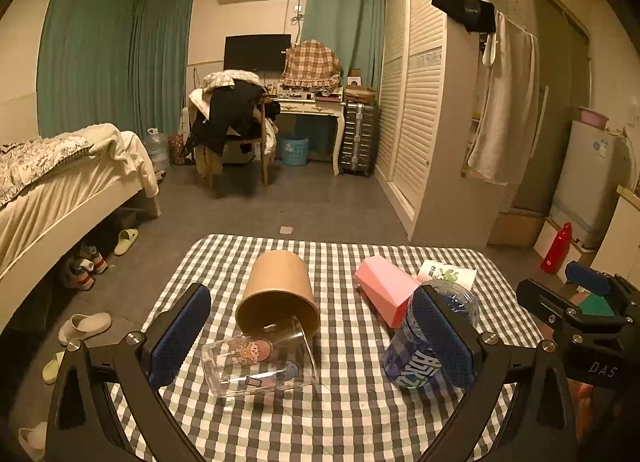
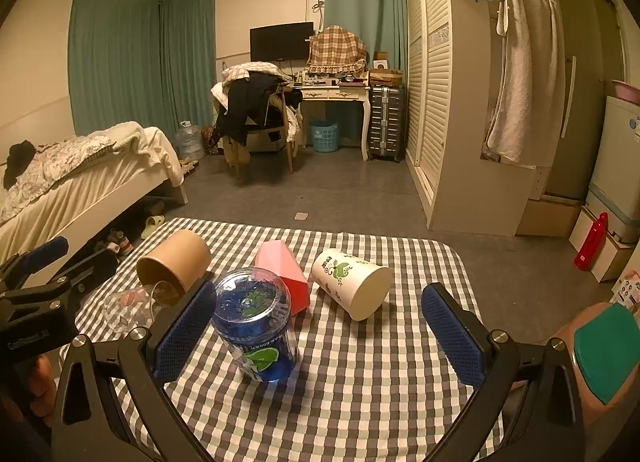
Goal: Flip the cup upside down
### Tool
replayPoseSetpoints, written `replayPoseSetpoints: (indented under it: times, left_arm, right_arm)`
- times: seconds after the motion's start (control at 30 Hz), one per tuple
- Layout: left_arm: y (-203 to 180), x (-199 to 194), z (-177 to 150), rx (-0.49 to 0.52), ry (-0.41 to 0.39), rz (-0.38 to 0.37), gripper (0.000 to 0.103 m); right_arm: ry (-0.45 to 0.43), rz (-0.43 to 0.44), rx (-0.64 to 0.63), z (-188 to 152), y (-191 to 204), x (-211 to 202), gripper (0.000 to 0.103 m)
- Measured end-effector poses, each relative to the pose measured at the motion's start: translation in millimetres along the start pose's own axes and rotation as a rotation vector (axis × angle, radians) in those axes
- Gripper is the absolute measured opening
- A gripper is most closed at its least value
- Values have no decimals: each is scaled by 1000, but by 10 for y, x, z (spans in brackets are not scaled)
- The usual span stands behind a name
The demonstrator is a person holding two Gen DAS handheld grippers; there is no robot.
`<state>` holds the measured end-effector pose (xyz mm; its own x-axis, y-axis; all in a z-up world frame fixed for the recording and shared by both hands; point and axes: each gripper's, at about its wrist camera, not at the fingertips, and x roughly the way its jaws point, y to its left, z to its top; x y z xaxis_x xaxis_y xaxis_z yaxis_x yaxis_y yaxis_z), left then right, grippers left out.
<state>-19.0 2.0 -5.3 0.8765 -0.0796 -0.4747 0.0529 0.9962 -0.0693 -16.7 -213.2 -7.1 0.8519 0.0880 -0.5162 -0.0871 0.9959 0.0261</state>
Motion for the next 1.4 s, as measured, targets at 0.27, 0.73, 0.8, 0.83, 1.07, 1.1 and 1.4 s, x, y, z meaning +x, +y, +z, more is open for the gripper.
replayPoseSetpoints:
  times: [0.27, 0.73, 0.8, 0.83, 1.07, 1.1, 1.4]
  left_arm:
    - [14, -19, 7, -9, -10, 10, 103]
    - [1, -19, -17, -5, -9, 11, 103]
    - [0, -19, -16, -4, -9, 11, 103]
    - [-1, -20, -18, -3, -9, 11, 103]
    - [-3, -18, -20, -4, -11, 12, 103]
    - [-2, -19, -20, -3, -10, 12, 103]
    - [15, -17, -22, -1, -8, 16, 103]
  right_arm:
    - [7, -12, -14, -22, 30, 17, 103]
    - [9, -15, -14, -23, 11, 29, 103]
    - [10, -15, -15, -31, 6, 38, 103]
    - [10, -15, -14, -30, 7, 37, 103]
    - [10, -16, -14, -28, 9, 36, 103]
    - [10, -15, -14, -28, 8, 37, 103]
    - [12, -18, -14, -34, 5, 46, 103]
